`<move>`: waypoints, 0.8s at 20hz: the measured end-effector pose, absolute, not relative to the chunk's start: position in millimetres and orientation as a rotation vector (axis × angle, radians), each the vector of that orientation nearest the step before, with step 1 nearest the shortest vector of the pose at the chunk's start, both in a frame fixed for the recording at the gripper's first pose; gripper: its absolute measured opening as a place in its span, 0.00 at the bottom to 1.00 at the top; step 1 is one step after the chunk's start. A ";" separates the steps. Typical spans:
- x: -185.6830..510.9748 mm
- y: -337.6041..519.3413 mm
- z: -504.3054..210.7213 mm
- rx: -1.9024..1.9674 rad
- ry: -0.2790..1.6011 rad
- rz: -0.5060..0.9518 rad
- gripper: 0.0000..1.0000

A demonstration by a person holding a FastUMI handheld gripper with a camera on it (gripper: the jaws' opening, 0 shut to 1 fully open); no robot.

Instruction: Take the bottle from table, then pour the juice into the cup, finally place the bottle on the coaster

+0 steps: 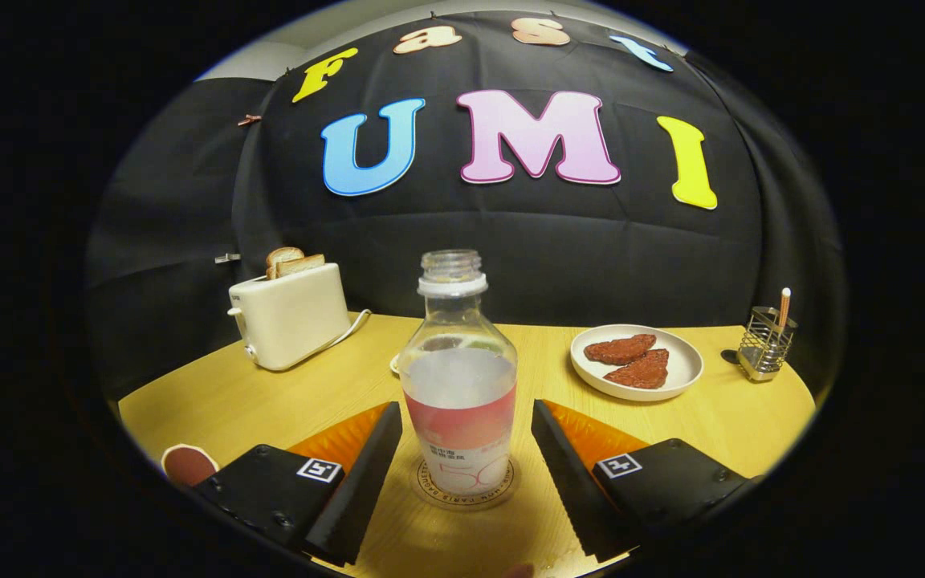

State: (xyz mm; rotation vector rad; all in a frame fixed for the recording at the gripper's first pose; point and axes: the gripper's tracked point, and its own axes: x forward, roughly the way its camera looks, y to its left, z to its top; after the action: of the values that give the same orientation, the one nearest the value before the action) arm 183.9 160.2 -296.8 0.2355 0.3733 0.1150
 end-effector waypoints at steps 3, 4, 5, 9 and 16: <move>175.5 149.3 -268.9 0.236 0.355 0.110 0.99; 169.9 144.0 -259.1 0.225 0.354 0.108 0.99; 163.9 137.4 -247.1 0.204 0.349 0.104 0.99; 139.5 121.9 -200.7 0.182 0.324 0.112 0.99; 91.7 112.5 -126.6 0.150 0.255 0.145 0.98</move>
State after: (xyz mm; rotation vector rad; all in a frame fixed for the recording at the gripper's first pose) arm 91.7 112.5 -126.6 0.1497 0.2546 0.1446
